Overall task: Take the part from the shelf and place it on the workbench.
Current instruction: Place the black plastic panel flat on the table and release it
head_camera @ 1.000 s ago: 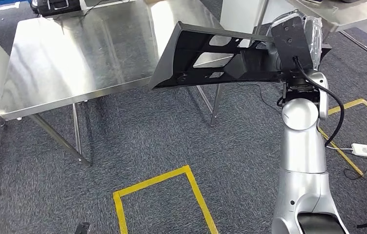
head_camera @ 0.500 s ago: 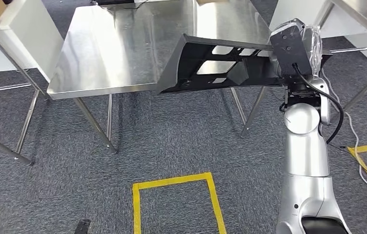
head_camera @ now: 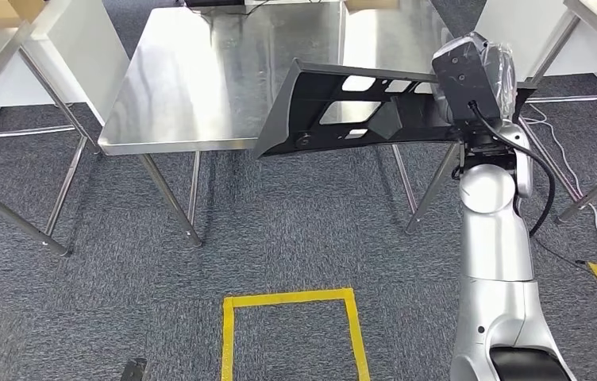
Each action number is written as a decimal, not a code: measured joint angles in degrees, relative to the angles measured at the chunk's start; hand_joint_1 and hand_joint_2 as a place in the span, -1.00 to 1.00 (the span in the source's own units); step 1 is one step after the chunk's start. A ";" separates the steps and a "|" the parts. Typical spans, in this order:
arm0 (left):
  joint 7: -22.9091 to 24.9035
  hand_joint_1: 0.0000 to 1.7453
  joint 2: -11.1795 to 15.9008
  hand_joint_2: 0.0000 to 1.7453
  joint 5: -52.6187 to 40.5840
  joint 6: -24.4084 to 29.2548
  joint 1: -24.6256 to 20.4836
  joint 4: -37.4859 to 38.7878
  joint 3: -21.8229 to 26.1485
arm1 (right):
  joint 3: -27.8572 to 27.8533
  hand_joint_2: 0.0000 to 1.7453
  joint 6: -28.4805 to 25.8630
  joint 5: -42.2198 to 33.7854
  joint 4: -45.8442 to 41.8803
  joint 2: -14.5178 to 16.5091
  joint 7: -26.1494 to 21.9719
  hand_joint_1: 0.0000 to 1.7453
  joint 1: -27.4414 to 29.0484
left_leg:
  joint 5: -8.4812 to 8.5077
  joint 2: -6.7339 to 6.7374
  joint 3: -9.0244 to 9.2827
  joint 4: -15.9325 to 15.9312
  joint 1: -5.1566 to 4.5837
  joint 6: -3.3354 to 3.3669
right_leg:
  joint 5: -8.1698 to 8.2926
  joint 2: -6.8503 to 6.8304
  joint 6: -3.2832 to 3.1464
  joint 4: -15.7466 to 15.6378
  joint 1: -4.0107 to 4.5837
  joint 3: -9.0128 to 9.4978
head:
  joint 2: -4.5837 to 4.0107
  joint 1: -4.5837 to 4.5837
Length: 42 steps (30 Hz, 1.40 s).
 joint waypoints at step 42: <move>-0.75 -1.00 0.40 1.00 -1.85 1.27 -2.48 -0.27 -2.04 | 0.33 1.00 -0.24 0.48 1.38 -2.88 -0.27 1.00 -1.98 | -5.66 -0.86 -7.80 15.30 0.29 0.49 | -0.43 1.84 -0.80 0.65 0.08 0.21 | 0.00 0.09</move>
